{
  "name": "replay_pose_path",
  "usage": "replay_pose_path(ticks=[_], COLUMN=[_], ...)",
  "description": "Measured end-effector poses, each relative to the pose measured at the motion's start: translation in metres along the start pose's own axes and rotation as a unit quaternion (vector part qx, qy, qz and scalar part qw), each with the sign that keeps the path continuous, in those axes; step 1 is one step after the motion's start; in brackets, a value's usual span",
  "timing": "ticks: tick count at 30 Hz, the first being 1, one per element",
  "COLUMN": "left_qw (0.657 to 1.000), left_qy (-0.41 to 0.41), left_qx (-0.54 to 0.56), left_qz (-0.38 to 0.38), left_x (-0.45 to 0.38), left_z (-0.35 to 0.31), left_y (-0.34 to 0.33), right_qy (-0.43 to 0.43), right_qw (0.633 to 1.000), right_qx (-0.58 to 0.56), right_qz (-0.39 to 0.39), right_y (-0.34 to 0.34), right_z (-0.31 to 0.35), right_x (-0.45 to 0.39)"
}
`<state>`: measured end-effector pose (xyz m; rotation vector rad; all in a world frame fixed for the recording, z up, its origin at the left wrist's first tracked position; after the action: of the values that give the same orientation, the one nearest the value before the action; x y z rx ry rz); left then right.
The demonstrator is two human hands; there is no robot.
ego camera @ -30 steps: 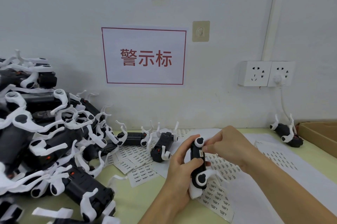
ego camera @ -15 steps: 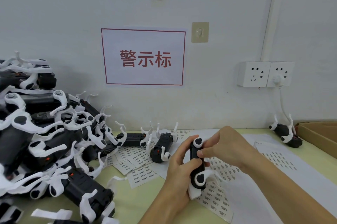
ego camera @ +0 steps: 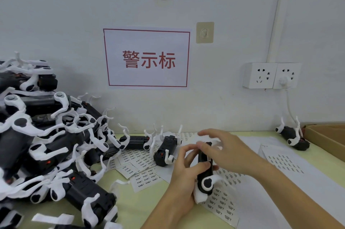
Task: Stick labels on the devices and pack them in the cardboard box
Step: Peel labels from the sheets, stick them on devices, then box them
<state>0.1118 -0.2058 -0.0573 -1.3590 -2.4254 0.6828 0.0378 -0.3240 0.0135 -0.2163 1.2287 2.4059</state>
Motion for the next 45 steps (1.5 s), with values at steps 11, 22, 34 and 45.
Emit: replay_pose_path(ticks=[11,22,34,45], left_qw=[0.999,0.981,0.987,0.983], left_qy=[-0.012,-0.030,-0.020,-0.018], left_qx=[0.017,0.095,0.028,0.023], left_qz=[-0.031,-0.166,-0.156,-0.180], left_x=[-0.002,-0.015,-0.008,-0.010], left_z=[0.000,0.005,-0.001,0.002], left_y=[-0.001,0.004,-0.001,-0.001], right_qy=[-0.019,-0.095,-0.017,0.000], right_qw=[0.990,0.950,0.932,0.931], right_qx=[-0.111,-0.240,-0.281,-0.285], right_qz=[-0.086,-0.176,-0.229,-0.227], right_y=[0.001,-0.034,-0.038,-0.041], right_z=[-0.022,-0.030,-0.040,-0.047], right_x=[-0.003,0.011,0.043,0.042])
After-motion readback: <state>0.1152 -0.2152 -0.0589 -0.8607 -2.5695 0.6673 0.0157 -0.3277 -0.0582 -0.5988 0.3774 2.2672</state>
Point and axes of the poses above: each hand's wrist, its own x-axis away from the middle knuckle, its own y-axis out of the back of the hand, z = x × y, the point moved 1 cm from there along -x, towards the middle knuckle, and after that the axes turned 9 degrees about y, right-handed, at the moved point
